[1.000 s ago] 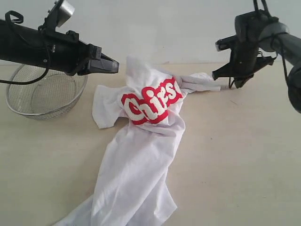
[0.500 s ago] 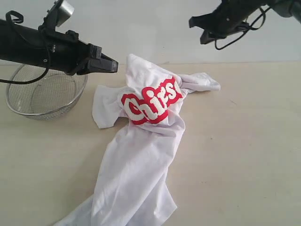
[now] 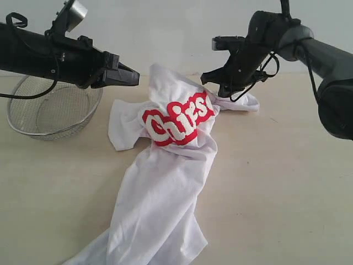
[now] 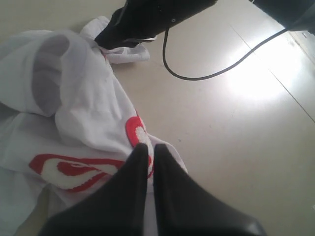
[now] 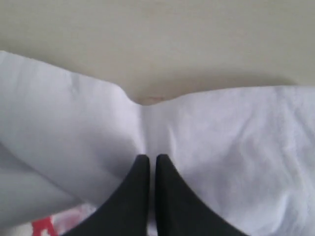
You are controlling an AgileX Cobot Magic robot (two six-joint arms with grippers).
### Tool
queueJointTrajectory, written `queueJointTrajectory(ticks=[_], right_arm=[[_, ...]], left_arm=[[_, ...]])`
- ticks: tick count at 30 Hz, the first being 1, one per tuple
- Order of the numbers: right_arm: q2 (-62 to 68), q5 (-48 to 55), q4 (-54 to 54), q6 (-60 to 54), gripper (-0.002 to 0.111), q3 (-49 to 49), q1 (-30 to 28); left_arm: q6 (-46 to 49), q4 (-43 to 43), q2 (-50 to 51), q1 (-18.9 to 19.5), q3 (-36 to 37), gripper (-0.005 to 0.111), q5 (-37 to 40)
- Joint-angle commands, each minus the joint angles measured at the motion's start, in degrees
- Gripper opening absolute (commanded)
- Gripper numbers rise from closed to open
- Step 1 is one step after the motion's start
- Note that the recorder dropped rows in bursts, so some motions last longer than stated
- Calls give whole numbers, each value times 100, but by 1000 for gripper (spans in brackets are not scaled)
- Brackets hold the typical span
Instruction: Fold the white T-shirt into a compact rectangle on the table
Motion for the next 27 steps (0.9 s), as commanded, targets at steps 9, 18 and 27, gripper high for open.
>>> queueJointTrajectory(ticks=[9,18,27], right_arm=[[43,483,-888,9,0,-25,-85],[46,647,-1580,143,0,-25,-108],[46,700,-1698,143,0,-25,-575]], left_arm=[[-18,-36,-18,8,21,4,191],[-18,-86,-18,8,21,4,228],[-18,-168,-18,8,21,4,254]])
